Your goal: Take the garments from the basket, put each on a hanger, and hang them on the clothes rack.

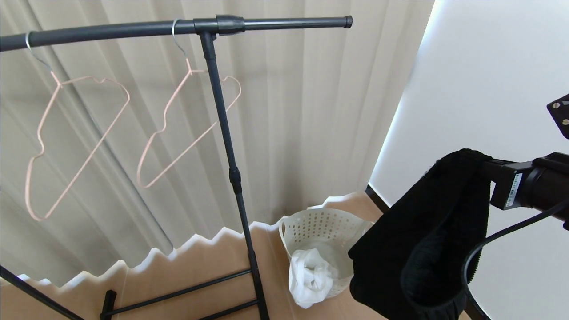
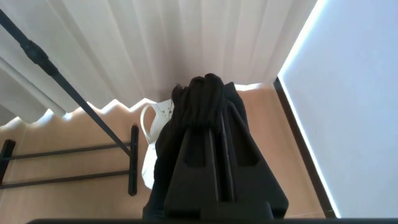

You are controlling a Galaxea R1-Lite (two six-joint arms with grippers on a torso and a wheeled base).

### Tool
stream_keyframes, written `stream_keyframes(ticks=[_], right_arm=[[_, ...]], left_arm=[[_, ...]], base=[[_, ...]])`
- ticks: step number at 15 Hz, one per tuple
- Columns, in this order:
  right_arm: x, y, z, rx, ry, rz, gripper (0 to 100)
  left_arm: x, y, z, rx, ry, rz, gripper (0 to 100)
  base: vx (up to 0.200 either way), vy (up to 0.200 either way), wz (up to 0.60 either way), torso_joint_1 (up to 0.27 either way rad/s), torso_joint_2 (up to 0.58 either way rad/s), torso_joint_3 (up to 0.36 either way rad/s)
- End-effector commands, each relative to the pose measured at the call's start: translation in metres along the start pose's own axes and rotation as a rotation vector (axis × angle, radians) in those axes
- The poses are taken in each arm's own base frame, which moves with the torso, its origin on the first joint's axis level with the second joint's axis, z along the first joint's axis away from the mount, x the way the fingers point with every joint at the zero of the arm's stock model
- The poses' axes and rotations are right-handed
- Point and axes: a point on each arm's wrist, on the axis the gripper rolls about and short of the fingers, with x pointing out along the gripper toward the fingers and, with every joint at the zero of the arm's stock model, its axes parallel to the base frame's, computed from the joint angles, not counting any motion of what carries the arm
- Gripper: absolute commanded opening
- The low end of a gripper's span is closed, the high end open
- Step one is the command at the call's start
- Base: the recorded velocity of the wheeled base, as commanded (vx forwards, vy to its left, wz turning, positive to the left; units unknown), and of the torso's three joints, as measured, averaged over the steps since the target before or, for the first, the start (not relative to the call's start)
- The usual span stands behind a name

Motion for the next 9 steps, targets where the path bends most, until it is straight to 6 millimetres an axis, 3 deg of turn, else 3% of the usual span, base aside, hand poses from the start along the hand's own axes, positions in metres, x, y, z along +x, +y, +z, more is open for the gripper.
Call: stream_keyframes(ticks=[1, 4, 9], right_arm=[[0.0004, 0.0001, -0.0004, 0.001, 0.002, 0.001, 0], [0.0, 0.0001, 0.0002, 0.001, -0.001, 0.001, 0], [-0.0038, -0.0008, -0.0041, -0.05, 0.003, 0.001, 0]], left_arm=[[0.0, 0.0, 0.0, -0.001, 0.0, 0.001, 100], [0.0, 0.0, 0.0, -0.001, 0.0, 0.001, 100], [0.0, 0.0, 0.0001, 0.002, -0.002, 0.001, 100]], base=[[0.0, 0.0, 0.0, 0.203, -0.54, -0.178], [0.0, 0.0, 0.0, 0.22, -0.56, -0.162], [0.0, 0.0, 0.0, 0.251, -0.58, -0.305]])
